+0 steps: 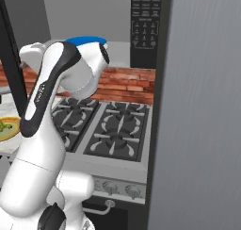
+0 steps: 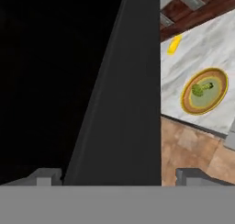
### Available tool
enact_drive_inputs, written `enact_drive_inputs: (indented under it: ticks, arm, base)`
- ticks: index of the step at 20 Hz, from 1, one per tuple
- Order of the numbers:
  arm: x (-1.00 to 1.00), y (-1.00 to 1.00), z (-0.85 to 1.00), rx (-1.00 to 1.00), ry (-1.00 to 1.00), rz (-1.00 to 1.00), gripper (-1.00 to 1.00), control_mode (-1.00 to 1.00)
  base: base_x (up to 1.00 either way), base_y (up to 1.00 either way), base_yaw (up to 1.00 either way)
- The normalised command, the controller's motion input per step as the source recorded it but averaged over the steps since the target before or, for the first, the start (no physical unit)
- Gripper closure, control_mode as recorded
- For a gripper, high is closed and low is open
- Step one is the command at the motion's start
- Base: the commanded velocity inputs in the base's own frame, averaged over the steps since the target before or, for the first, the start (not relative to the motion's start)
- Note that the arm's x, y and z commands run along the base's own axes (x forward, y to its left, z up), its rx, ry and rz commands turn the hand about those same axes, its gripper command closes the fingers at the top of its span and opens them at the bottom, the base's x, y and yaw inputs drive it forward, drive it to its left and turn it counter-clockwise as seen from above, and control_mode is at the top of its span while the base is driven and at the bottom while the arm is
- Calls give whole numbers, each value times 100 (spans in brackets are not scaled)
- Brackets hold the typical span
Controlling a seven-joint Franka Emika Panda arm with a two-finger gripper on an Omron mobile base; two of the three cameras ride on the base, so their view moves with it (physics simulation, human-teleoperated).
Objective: Pick the broccoli from the counter and place it in the microwave. Then turn on the microwave.
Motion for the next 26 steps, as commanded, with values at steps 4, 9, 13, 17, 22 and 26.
enact_drive_inputs:
  ticks: [4, 9, 13, 17, 22, 26]
  arm:
    - [0, 49, 0, 6, 3, 18, -100, -100]
    - [-1, 51, 0, 5, 1, 18, -100, -100]
    - [-6, 57, 0, 3, 1, 17, -100, -100]
    - [-21, 58, 0, 0, 0, 14, -100, -100]
    - [-27, 57, 0, 0, 0, 11, -100, -100]
    - [-22, 57, 0, 0, 0, 8, -100, -100]
  base:
    - [0, 0, 0]
    - [0, 0, 0]
    - [0, 0, 0]
    - [0, 0, 0]
    - [0, 0, 0]
    - [0, 0, 0]
